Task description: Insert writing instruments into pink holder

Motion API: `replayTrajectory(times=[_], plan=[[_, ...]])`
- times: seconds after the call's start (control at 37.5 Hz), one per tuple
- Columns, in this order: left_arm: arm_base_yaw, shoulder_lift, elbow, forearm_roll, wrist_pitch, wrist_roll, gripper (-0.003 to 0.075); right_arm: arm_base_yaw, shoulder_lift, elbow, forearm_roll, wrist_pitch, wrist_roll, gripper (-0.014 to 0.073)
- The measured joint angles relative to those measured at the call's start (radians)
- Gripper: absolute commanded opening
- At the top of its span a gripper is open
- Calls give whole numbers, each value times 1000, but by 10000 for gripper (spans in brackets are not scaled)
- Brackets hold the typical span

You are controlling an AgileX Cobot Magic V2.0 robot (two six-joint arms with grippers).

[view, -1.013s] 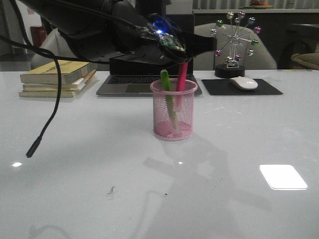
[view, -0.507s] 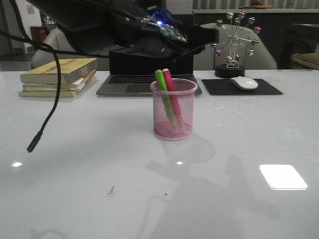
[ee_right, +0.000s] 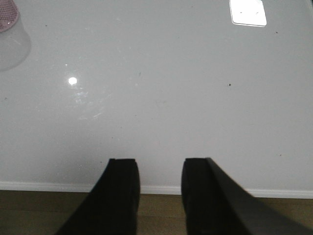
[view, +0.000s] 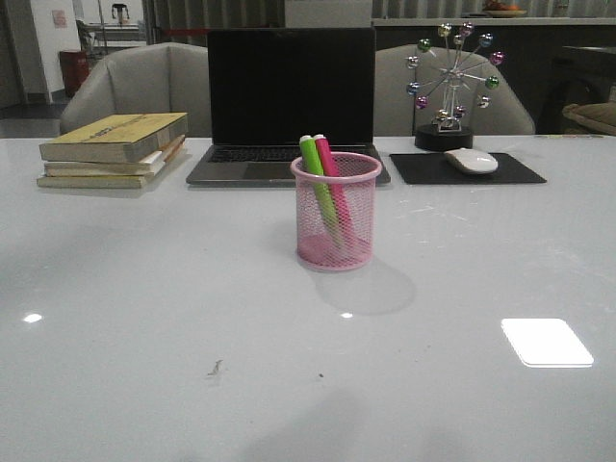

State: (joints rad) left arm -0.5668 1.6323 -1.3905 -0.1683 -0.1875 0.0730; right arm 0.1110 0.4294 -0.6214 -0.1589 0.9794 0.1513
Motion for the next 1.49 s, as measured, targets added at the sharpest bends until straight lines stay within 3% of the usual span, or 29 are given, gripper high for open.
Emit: replayTrajectory(times=[0.29, 0.67, 0.99, 1.36, 1.49], plan=[[174, -335, 89, 109, 188, 0, 414, 0, 0, 0, 0, -67, 0, 355], [358, -873, 539, 113, 296, 0, 414, 0, 0, 0, 0, -70, 0, 355], [394, -1339, 796, 113, 667, 0, 414, 0, 0, 0, -2, -73, 0, 355], [394, -1418, 862, 117, 726, -2, 414, 0, 0, 0, -2, -73, 0, 348], [394, -1418, 862, 117, 726, -2, 414, 0, 0, 0, -2, -73, 0, 271]])
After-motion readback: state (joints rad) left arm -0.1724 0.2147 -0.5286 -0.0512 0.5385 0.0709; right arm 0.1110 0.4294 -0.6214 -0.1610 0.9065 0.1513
